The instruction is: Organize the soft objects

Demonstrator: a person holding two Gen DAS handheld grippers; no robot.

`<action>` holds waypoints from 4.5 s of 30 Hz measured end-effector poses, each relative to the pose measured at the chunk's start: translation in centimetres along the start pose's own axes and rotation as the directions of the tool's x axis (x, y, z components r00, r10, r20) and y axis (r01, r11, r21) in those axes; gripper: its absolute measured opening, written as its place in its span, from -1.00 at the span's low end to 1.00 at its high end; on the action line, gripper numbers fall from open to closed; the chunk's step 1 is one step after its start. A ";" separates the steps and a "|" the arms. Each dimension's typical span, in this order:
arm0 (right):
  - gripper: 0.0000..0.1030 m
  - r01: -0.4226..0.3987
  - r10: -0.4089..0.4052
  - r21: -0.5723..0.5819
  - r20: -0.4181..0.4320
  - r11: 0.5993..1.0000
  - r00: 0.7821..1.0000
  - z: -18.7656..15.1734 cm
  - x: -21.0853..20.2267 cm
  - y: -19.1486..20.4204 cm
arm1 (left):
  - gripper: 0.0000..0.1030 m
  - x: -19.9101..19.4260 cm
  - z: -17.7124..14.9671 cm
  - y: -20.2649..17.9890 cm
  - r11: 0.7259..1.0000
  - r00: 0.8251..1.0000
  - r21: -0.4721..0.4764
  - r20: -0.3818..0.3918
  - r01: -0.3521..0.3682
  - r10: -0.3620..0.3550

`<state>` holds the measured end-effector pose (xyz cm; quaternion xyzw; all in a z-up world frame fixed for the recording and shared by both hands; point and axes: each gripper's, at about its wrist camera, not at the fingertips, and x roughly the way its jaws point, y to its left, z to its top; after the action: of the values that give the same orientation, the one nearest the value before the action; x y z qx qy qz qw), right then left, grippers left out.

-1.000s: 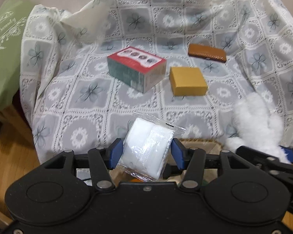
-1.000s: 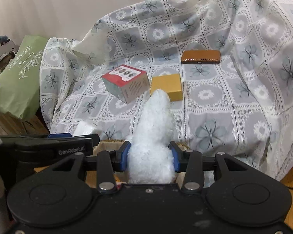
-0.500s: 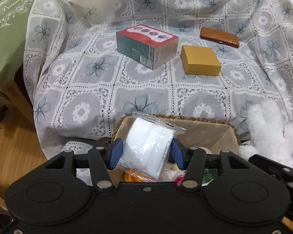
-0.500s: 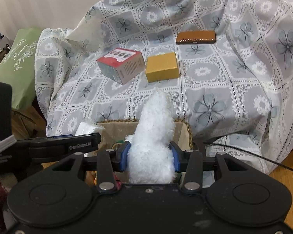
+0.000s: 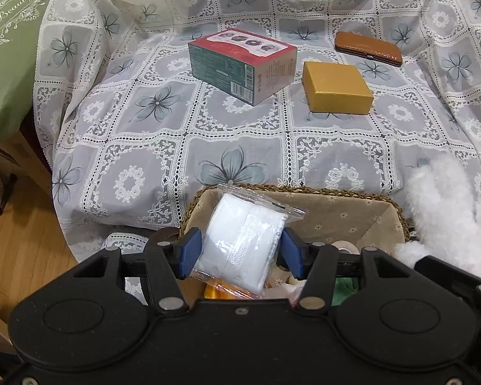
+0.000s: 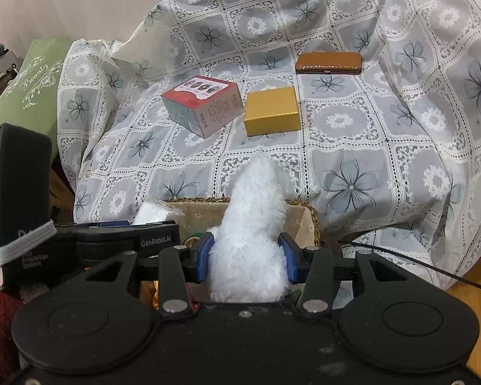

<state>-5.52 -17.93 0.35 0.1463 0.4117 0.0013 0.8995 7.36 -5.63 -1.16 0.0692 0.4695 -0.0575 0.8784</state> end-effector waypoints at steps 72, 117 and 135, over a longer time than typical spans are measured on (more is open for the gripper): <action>0.68 0.119 -0.121 -0.029 -0.053 0.992 0.991 -3.0 -1.0 -1.4 | 0.82 -4.0 -4.3 0.9 1.000 1.000 0.000 -0.029 0.000 0.000; 0.77 0.132 -0.135 -0.040 -0.077 0.990 0.988 -3.5 -0.5 -1.5 | 0.83 -3.3 -4.4 1.3 1.000 0.996 -0.017 -0.084 0.005 -0.006; 0.77 0.133 -0.136 -0.040 -0.078 0.990 0.988 -3.7 -0.5 -1.4 | 0.83 -3.4 -4.4 1.4 1.000 0.997 -0.017 -0.083 0.004 -0.005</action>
<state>-8.75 -18.34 -1.96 0.1023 0.4565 -0.0464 0.8826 2.14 -3.36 -0.67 0.0631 0.5062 -0.0525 0.8585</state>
